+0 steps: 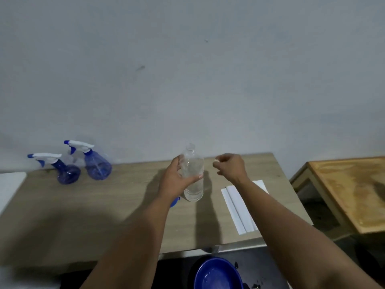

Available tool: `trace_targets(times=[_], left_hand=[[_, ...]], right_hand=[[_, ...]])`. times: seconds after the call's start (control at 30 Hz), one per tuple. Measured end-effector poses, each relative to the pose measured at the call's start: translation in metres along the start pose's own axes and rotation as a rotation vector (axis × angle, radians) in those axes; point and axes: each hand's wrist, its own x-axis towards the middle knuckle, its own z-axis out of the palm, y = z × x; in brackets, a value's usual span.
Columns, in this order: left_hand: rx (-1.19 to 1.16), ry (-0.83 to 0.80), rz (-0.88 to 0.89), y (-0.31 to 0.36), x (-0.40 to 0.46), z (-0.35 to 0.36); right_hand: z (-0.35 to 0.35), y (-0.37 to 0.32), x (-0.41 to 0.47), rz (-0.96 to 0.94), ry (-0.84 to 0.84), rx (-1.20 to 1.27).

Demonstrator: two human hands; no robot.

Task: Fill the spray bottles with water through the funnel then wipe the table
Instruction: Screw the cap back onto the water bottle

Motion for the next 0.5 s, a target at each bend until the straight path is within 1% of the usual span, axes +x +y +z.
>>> trace_targets(times=[0.07, 0.13, 0.2, 0.27, 0.3, 0.37, 0.5], left_hand=[[-0.007, -0.018, 0.005, 0.002, 0.000, -0.001], [-0.015, -0.022, 0.007, 0.001, 0.000, 0.001], [-0.033, -0.027, -0.007, -0.001, 0.001, 0.001], [-0.030, -0.029, -0.023, -0.003, 0.004, 0.002], [-0.022, -0.035, -0.021, -0.004, 0.005, 0.001], [-0.029, -0.050, -0.030, -0.006, 0.007, -0.001], [-0.027, -0.074, -0.014, -0.005, 0.008, -0.003]], right_hand=[[-0.013, -0.051, 0.003, -0.128, -0.006, 0.072], [-0.018, -0.092, -0.002, -0.288, -0.070, 0.055], [-0.016, -0.118, -0.013, -0.424, -0.189, -0.081], [-0.009, -0.128, -0.024, -0.532, -0.268, -0.327], [-0.005, -0.130, -0.027, -0.559, -0.284, -0.423], [-0.002, -0.130, -0.031, -0.572, -0.286, -0.503], [-0.001, -0.124, -0.029, -0.550, -0.270, -0.500]])
